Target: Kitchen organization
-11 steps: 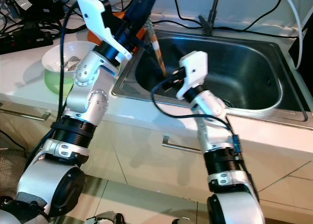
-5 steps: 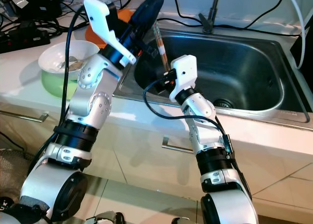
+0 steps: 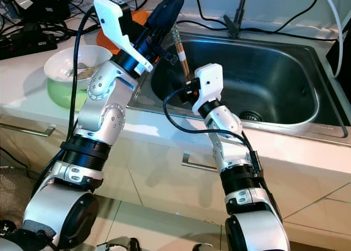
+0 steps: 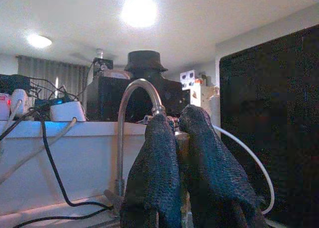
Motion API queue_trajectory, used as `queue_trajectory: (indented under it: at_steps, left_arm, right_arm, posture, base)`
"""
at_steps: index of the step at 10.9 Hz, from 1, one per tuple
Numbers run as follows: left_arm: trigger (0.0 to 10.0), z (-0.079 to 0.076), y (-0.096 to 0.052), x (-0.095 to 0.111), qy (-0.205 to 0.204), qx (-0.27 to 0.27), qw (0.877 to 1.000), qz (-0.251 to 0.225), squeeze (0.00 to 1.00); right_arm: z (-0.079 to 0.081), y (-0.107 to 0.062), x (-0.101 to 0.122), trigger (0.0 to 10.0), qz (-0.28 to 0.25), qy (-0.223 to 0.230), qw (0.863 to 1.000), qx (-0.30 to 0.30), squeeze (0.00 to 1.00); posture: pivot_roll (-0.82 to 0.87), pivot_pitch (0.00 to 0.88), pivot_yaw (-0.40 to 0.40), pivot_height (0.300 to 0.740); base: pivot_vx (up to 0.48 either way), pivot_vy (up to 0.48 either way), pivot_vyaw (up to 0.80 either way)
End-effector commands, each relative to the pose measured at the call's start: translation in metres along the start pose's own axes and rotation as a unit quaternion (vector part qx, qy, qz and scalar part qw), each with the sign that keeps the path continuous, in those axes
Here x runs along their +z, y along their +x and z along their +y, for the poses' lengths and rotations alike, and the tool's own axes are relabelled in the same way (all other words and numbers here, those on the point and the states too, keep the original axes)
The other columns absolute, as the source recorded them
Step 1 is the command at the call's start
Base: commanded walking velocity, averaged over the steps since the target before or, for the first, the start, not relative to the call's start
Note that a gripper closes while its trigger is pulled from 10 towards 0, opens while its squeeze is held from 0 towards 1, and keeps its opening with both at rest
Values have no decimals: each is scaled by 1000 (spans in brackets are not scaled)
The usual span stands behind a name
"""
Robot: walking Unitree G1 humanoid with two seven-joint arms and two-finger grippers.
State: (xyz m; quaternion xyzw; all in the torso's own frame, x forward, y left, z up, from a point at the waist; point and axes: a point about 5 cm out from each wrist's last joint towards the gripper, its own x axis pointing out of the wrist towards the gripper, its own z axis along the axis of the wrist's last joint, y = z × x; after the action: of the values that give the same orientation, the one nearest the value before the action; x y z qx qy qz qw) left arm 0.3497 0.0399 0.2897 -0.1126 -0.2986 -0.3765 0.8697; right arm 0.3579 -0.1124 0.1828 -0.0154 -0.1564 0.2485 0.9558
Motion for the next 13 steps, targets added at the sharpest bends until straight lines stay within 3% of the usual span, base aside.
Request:
queue_trajectory:
  at_steps: [1, 9, 10, 13]
  left_arm:
    - [10000, -4, 5, 7, 5, -11, 1000, -10, 0]
    - [10000, -6, 4, 8, 10, -13, 1000, -7, 0]
    - [10000, -7, 4, 6, 13, -13, 1000, -3, 1000]
    - [10000, -8, 4, 5, 7, -11, 1000, -1, 1000]
  right_arm:
    - [1, 5, 4, 0, -6, -8, 1000, 6, 0]
    - [-2, 3, 1, 0, -3, -19, 1000, -1, 0]
    - [-2, 3, 0, 0, -3, -20, 1000, -2, 0]
    - [-2, 2, -2, 0, 0, -19, 1000, -9, 0]
  posture:
    - [50, 57, 39, 740]
    - [54, 37, 35, 740]
    - [54, 39, 33, 740]
    - [56, 48, 29, 740]
  base:
    - [0, 0, 0]
    - [0, 0, 0]
    - [0, 0, 0]
    - [0, 0, 0]
